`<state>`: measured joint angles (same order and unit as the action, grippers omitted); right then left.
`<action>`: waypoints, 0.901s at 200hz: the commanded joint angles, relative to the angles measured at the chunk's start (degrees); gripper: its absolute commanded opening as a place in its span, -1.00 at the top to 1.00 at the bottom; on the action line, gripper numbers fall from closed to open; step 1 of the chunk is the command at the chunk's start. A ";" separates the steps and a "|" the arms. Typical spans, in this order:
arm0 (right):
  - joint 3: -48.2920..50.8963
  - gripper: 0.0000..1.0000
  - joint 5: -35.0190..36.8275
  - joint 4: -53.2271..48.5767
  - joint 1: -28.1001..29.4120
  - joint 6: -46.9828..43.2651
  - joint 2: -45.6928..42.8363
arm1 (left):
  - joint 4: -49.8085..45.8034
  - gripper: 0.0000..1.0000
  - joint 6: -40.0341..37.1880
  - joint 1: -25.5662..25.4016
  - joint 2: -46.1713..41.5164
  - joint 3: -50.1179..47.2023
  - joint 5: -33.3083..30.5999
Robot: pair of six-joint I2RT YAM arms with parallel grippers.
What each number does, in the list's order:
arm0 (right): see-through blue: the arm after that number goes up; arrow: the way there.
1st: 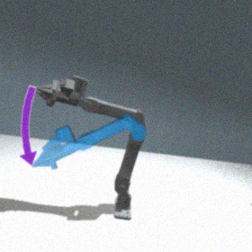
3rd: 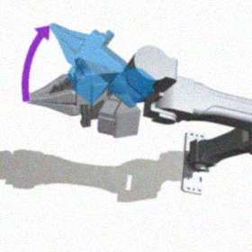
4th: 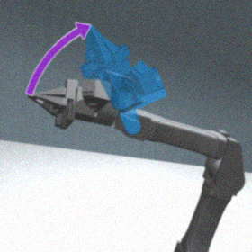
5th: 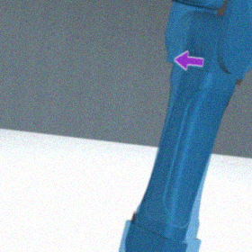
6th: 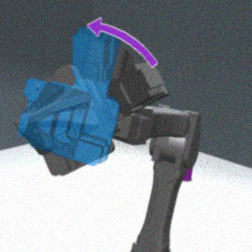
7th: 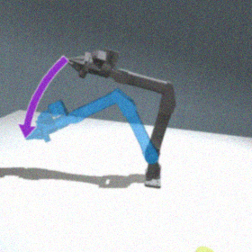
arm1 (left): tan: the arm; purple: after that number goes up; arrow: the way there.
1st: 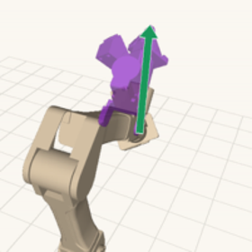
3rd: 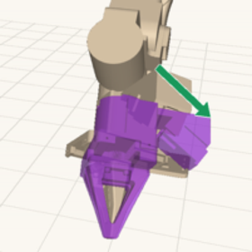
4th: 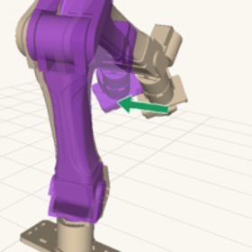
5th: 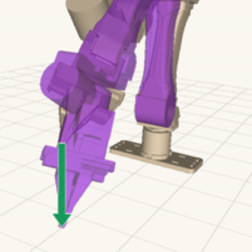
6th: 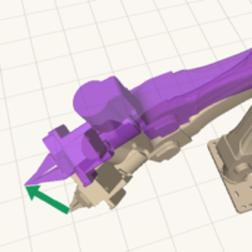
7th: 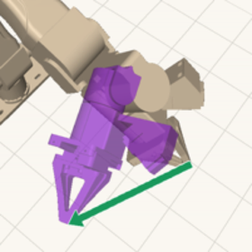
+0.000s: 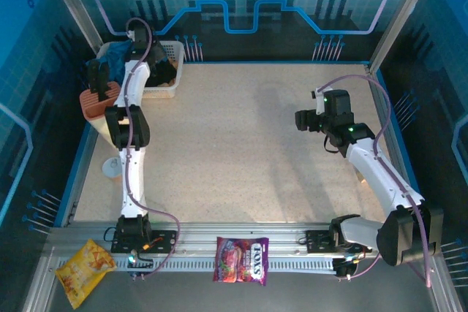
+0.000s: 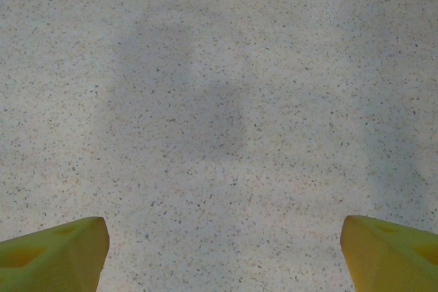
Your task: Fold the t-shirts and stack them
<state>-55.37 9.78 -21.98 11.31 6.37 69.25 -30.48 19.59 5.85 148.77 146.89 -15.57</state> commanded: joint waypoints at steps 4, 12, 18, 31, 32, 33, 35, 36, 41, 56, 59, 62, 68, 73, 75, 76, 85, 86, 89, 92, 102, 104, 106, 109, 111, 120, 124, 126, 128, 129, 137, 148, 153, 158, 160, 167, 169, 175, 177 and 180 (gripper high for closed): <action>-2.08 -0.76 -0.64 -1.64 0.64 -0.83 1.43 | 2.59 -0.42 1.11 0.26 4.11 3.43 0.65; -2.19 -0.76 -0.70 -1.84 0.65 -0.85 1.79 | 3.10 -0.48 1.43 0.35 4.77 3.47 0.68; -2.19 -0.76 -0.73 -1.93 0.69 -1.03 1.89 | 3.44 -0.51 1.81 0.47 5.17 3.49 0.68; -2.11 -0.76 -0.74 -2.02 0.64 -1.22 2.22 | 4.17 -0.53 2.57 0.81 5.90 3.36 0.81; -2.11 -0.75 -0.78 -2.02 0.64 -1.25 2.21 | 4.23 -0.53 2.65 0.82 5.91 3.38 0.81; -2.06 -0.76 -0.80 -2.02 0.64 -1.26 2.25 | 4.26 -0.53 2.64 0.83 6.00 3.39 0.81; -2.03 -0.76 -0.88 -2.02 0.66 -1.27 2.28 | 4.39 -0.53 2.75 0.83 6.07 3.40 0.81; -2.02 -0.75 -0.89 -2.02 0.65 -1.23 2.28 | 4.43 -0.53 2.78 0.88 6.13 3.40 0.81; -2.00 -0.76 -0.82 -2.02 0.66 -1.35 2.35 | 4.66 -0.53 3.07 0.96 6.31 3.40 0.81; -1.93 -0.76 -0.64 -2.02 0.64 -1.43 2.91 | 5.35 -0.42 3.50 1.06 6.62 3.27 0.98; -1.93 -0.75 -0.63 -2.04 0.66 -1.45 2.97 | 5.61 -0.37 3.44 1.02 6.59 3.15 1.03; -2.01 -0.75 -0.64 -2.10 0.64 -1.45 3.12 | 5.79 -0.32 3.42 1.01 6.61 3.10 1.11; -2.06 -0.75 -0.70 -2.10 0.64 -1.45 3.44 | 6.03 -0.19 3.44 1.01 6.45 2.93 1.36; -2.10 -0.74 -0.68 -2.10 0.65 -1.39 3.62 | 6.36 -0.06 3.44 1.06 6.29 2.81 1.55; -2.11 -0.74 -0.76 -2.10 0.64 -1.39 3.68 | 6.45 -0.01 3.43 1.04 6.21 2.73 1.63; -2.11 -0.74 -0.74 -2.06 0.64 -1.38 3.73 | 6.51 0.02 3.48 1.07 6.20 2.71 1.66; -2.11 -0.72 -0.97 -1.95 0.65 -1.29 4.10 | 7.12 0.20 3.49 1.05 5.53 2.04 1.90; -2.11 -0.72 -1.02 -1.94 0.64 -1.24 4.16 | 7.24 0.22 3.50 1.03 5.42 1.97 1.88; -2.11 -0.71 -1.07 -1.93 0.64 -1.27 4.25 | 7.52 0.27 3.52 0.97 5.11 1.58 1.94; -2.09 -0.71 -1.16 -1.93 0.64 -1.23 4.34 | 7.83 0.32 3.52 0.99 4.69 1.13 2.01; -2.19 -0.70 -1.43 -1.93 0.64 -1.12 4.68 | 9.04 0.49 3.30 1.01 2.88 -0.42 2.30; -2.19 -0.70 -1.47 -1.89 0.64 -1.06 4.73 | 9.32 0.52 3.22 0.94 2.59 -0.87 2.37; -2.19 -0.69 -1.55 -1.90 0.64 -1.09 4.81 | 9.59 0.55 3.14 0.93 2.05 -1.25 2.38; -2.19 -0.69 -1.60 -1.85 0.69 -1.10 4.83 | 9.93 0.60 3.01 0.92 1.34 -1.93 2.47; -2.19 -0.69 -1.65 -1.84 0.74 -1.10 4.88 | 10.18 0.63 2.93 0.88 0.84 -2.30 2.47; -2.13 -0.67 -1.78 -1.84 0.73 -1.01 5.00 | 11.61 0.79 2.28 0.75 -1.44 -4.25 2.49; -2.17 -0.66 -1.92 -1.85 0.73 -1.01 5.05 | 12.25 0.86 1.86 0.62 -2.52 -5.10 2.48; -2.19 -0.66 -2.01 -1.84 0.73 -0.99 5.02 | 12.54 0.89 1.68 0.58 -3.05 -5.51 2.48; -2.17 -0.66 -2.08 -1.84 0.73 -0.94 5.02 | 12.72 0.92 1.50 0.53 -3.57 -5.68 2.41; -2.14 -0.66 -2.11 -1.84 0.77 -0.93 5.06 | 12.81 0.94 1.46 0.50 -3.84 -5.93 2.40; -2.11 -0.66 -2.30 -1.84 0.81 -0.87 4.93 | 13.17 1.00 0.78 0.26 -6.05 -6.75 2.26; -2.06 -0.66 -2.61 -1.78 0.89 -0.74 4.70 | 12.80 1.00 -0.12 -0.08 -8.55 -7.05 2.62; -1.98 -0.65 -2.72 -1.75 0.95 -0.75 4.52 | 12.33 1.00 -0.36 -0.25 -9.74 -6.92 2.94; -1.87 -0.65 -2.88 -1.67 0.91 -0.67 4.33 | 11.87 1.00 -0.39 -0.38 -10.96 -6.94 3.32; -1.80 -0.65 -2.91 -1.67 0.91 -0.66 4.27 | 11.68 1.00 -0.38 -0.46 -11.55 -6.96 3.46; -1.61 -0.65 -3.09 -1.43 0.99 -0.56 3.92 | 10.96 1.00 -0.41 -0.78 -13.44 -7.05 4.24; -1.52 -0.65 -3.16 -1.41 0.99 -0.57 3.80 | 10.77 1.00 -0.39 -0.87 -14.06 -7.10 4.46; -1.20 -0.65 -3.29 -1.15 1.00 -0.44 3.39 | 10.27 1.00 -0.42 -1.15 -15.82 -7.34 5.13; -1.11 -0.66 -3.33 -1.01 0.99 -0.34 3.25 | 10.13 1.00 -0.41 -1.29 -16.44 -7.39 5.43; -1.02 -0.66 -3.40 -1.04 0.99 -0.32 3.08 | 9.91 1.00 -0.51 -1.50 -17.34 -7.54 5.75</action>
<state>-55.86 8.05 -23.11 11.35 5.58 74.19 -21.80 20.62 6.09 143.48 139.41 -13.61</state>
